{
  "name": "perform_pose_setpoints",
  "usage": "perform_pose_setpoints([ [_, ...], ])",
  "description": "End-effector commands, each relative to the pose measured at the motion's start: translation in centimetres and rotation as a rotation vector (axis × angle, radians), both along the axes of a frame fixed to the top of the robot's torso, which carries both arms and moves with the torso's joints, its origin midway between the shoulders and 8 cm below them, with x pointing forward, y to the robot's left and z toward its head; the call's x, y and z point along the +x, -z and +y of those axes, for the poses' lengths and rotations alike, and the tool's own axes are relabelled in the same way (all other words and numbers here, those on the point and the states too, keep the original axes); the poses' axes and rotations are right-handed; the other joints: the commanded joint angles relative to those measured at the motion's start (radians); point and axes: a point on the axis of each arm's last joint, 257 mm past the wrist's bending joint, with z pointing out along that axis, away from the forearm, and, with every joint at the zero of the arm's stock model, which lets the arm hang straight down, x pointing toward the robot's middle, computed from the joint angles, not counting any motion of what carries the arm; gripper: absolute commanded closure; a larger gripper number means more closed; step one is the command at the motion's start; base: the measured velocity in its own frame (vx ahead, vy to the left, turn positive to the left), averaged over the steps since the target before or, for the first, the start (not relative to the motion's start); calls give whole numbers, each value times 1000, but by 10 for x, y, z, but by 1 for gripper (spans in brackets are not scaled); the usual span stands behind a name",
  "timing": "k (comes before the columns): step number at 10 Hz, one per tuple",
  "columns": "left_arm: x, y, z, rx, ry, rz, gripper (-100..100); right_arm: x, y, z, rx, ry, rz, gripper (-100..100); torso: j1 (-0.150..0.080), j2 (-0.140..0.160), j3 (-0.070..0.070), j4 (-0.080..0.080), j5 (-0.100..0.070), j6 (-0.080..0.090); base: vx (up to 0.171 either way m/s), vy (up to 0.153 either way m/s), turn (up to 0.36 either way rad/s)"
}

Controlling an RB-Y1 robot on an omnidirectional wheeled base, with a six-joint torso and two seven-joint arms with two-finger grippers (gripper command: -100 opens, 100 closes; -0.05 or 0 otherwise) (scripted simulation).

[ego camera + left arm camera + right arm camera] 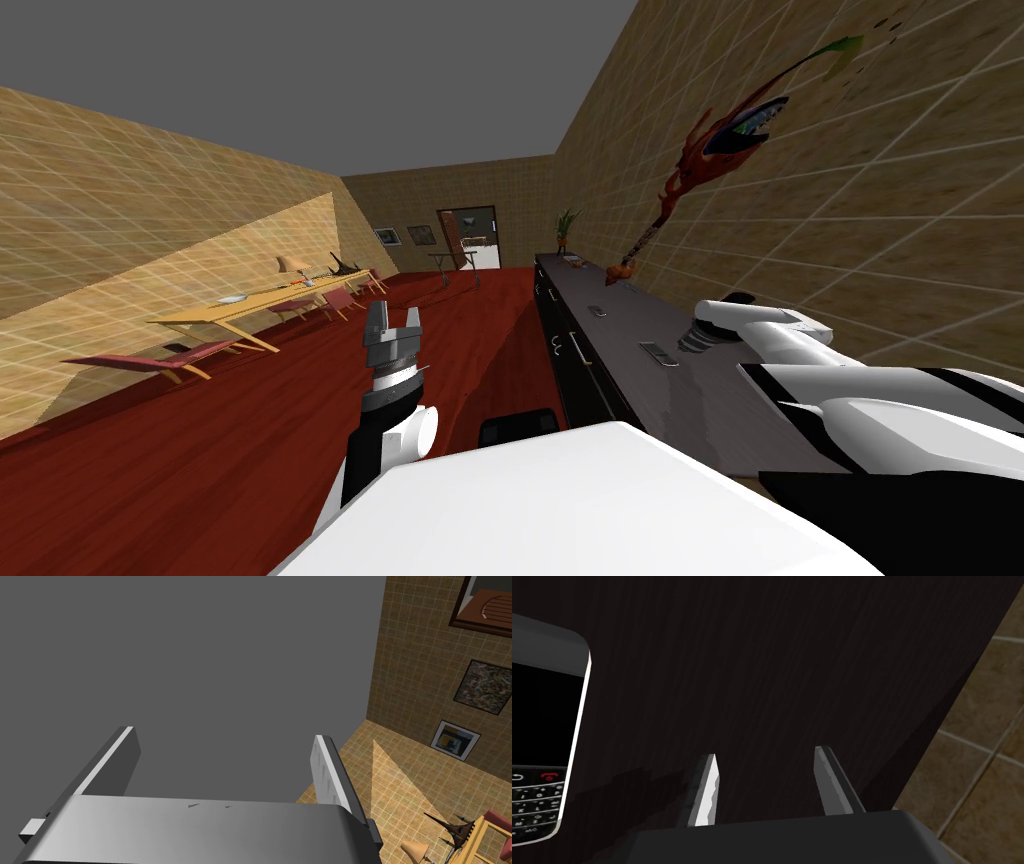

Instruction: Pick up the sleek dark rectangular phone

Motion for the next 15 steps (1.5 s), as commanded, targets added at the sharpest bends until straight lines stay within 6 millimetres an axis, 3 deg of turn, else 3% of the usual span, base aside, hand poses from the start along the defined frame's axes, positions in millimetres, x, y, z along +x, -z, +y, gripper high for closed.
perform_pose_setpoints([
  [1, 0, 0, 0, 0, 0, 0, 0, 0, 0, 0, 0, 0, 0, 100, 0, 0, 0, 0, 0, 0, 7, 1, 0],
  [4, 0, 0, 0, 0, 0, 0, 0, 0, 0, 0, 0, 0, 0, 100, 0, 3, 2, 1, 0, 0, 0, 0, 0],
  [5, 0, 0, 0, 0, 0, 0, 0, 0, 0, 0, 0, 0, 0, 0, 0, 3, 2, 1, 0, 0, 0, 0, 0],
  [6, 0, 0, 0, 0, 0, 0, 0, 8, -25, -10, -28, 5, -26, -100, 0, 3, 2, 1, 0, 0, 32, 46, -12],
  [7, 0, 0, 0, 0, 0, 0, 0, 10, -36, -13, -34, 13, -35, -100, 2, 2, 1, 1, 1, 0, 91, 98, -28],
  [9, 0, 0, 0, 0, 0, 0, 0, 10, -36, -13, -34, 13, -35, -100, 5, -1, -1, 0, 1, 0, 46, 50, -5],
  [11, 0, 0, 0, 0, 0, 0, 0, 13, -59, -17, -38, 39, -48, -100, 5, 0, 0, 0, 1, 0, 88, 129, -26],
  [12, 0, 0, 0, 0, 0, 0, 0, 13, -59, -17, -38, 39, -48, -100, 10, -3, -2, 0, 2, 0, 124, 137, -22],
  [13, 0, 0, 0, 0, 0, 0, 0, 15, -74, -17, -34, 62, -54, -100, 9, -4, -2, -1, 3, -1, 162, 162, -9],
  [15, 0, 0, 0, 0, 0, 0, 0, 16, -83, -15, -25, 78, -58, -100, 12, -8, -5, -2, 3, -1, 169, 157, -13],
])
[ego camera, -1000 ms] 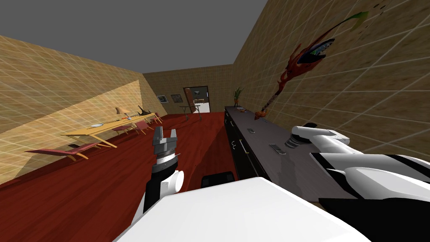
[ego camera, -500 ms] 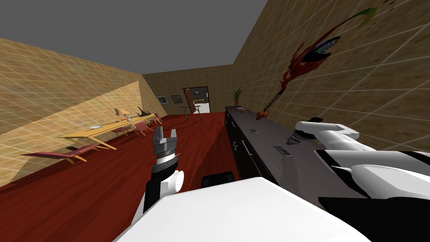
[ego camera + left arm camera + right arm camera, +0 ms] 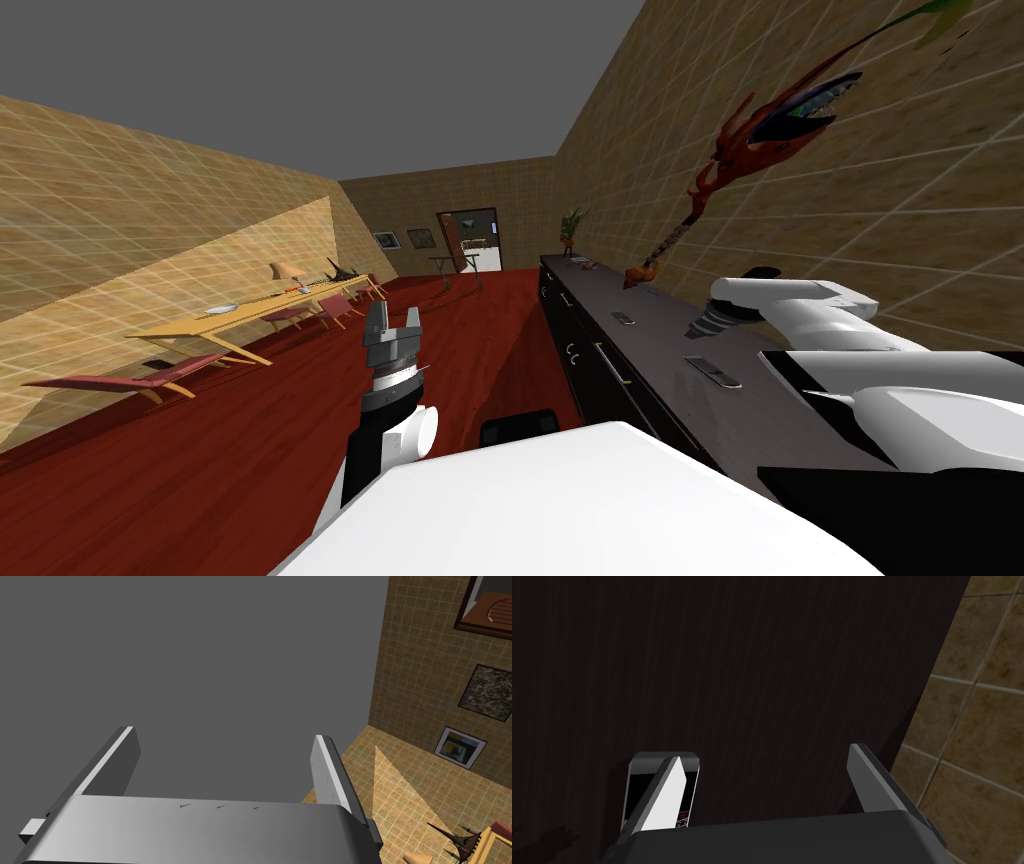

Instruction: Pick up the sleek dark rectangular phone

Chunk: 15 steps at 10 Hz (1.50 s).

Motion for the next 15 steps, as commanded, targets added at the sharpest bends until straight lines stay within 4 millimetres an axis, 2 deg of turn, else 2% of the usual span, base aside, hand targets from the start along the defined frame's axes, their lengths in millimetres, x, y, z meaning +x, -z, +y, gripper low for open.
perform_pose_setpoints([
  [1, 0, 0, 0, 0, 0, 0, 0, 1, -7, 4, 16, 18, -5, -100, 0, 0, 0, 0, 0, 0, 132, 86, 1],
  [3, 0, 0, 0, 0, 0, 0, 0, 1, -4, 13, 59, 37, -13, -100, -5, 3, 2, 1, -1, 0, 73, 55, -3],
  [6, 0, 0, 0, 0, 0, 0, 0, -1, 20, 34, 162, 65, -23, -100, -14, 13, 7, 3, -4, 1, -34, -47, -16],
  [11, 0, 0, 0, 0, 0, 0, 0, -12, 81, 99, 450, 140, -44, -100, -20, 22, 12, 5, -6, 2, -126, -118, -41],
  [13, 0, 0, 0, 0, 0, 0, 0, -14, 88, 108, 488, 151, -47, -100, -17, 20, 12, 5, -5, 2, -88, -82, -22],
  [15, 0, 0, 0, 0, 0, 0, 0, -14, 87, 107, 486, 152, -46, -100, -13, 15, 9, 4, -4, 1, -21, -25, 1],
])
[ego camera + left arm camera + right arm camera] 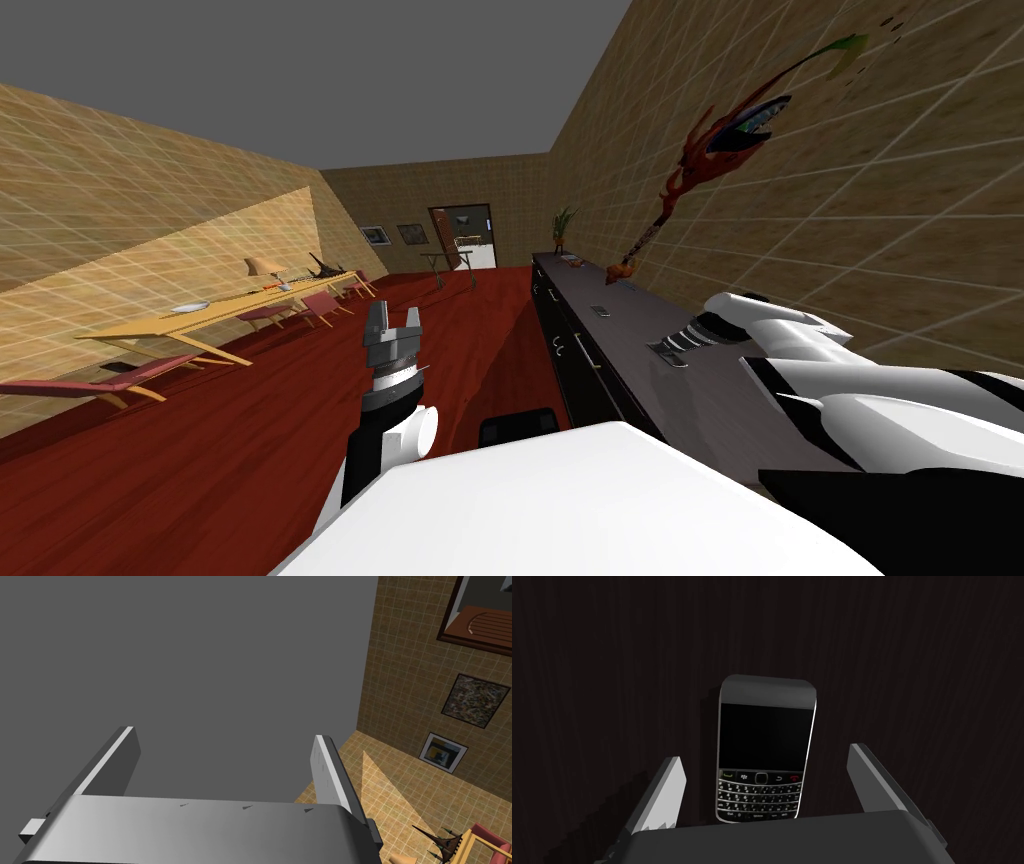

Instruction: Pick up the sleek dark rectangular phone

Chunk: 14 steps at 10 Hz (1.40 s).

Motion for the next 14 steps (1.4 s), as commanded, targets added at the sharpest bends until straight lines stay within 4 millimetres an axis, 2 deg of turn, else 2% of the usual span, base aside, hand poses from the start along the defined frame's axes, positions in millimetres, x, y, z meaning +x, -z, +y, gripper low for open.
perform_pose_setpoints([
  [1, 0, 0, 0, 0, 0, 0, 0, 0, 0, 0, 0, 0, 0, 0, 0, 0, 0, 0, 0, 0, 0, 0, 0],
  [2, 0, 0, 0, 0, 0, 0, 0, -3, 1, -3, -9, 11, -3, -100, 1, -1, -1, 0, 0, 0, -9, -10, 52],
  [6, 0, 0, 0, 0, 0, 0, 0, -13, 5, -11, -34, 38, 4, -100, 0, -1, 0, 0, 0, 0, -16, -19, 72],
  [12, 0, 0, 0, 0, 0, 0, 0, -20, 13, -7, -21, 64, -5, -100, 0, -1, -1, 0, 0, 0, -13, -17, 55],
  [14, 0, 0, 0, 0, 0, 0, 0, -30, 20, -5, -21, 81, 10, -100, 1, -1, -1, 0, 0, 0, -15, -13, 75],
])
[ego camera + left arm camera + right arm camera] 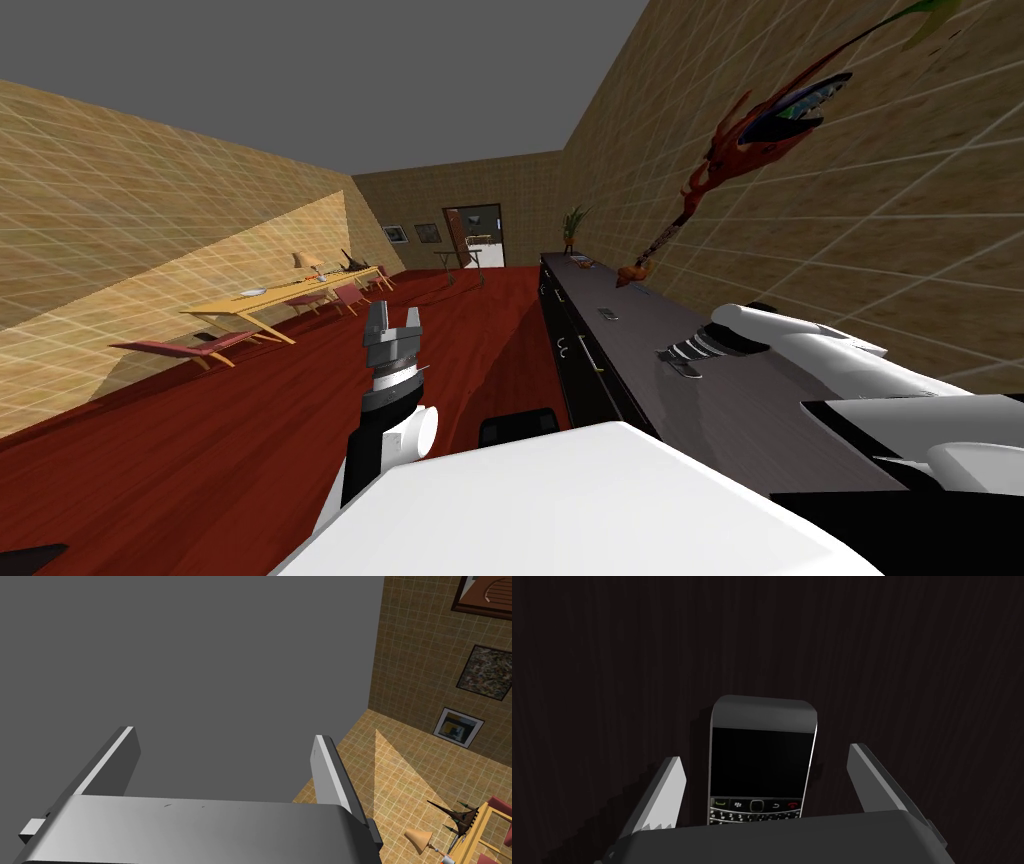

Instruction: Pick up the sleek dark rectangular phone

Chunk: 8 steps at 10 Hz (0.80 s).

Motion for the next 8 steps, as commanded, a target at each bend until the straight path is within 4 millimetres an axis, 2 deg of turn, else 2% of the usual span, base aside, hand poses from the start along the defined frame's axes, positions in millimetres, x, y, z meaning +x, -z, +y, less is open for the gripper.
perform_pose_setpoints([
  [1, 0, 0, 0, 0, 0, 0, 0, 0, 3, 2, 9, 10, -6, -100, 0, 0, 0, 0, 0, 0, -15, -16, 34],
  [3, 0, 0, 0, 0, 0, 0, 0, -4, 4, 4, 12, 12, 0, -100, 0, 0, 0, 0, 0, 0, -10, -12, 35],
  [4, 0, 0, 0, 0, 0, 0, 0, -4, 5, 4, 12, 15, -1, 100, 0, -1, 0, 0, 0, 0, 0, 0, 0],
  [8, 0, 0, 0, 0, 0, 0, 0, -4, 5, 4, 13, 16, -1, 100, 0, -1, -1, 0, 0, 0, 0, 0, 0],
])
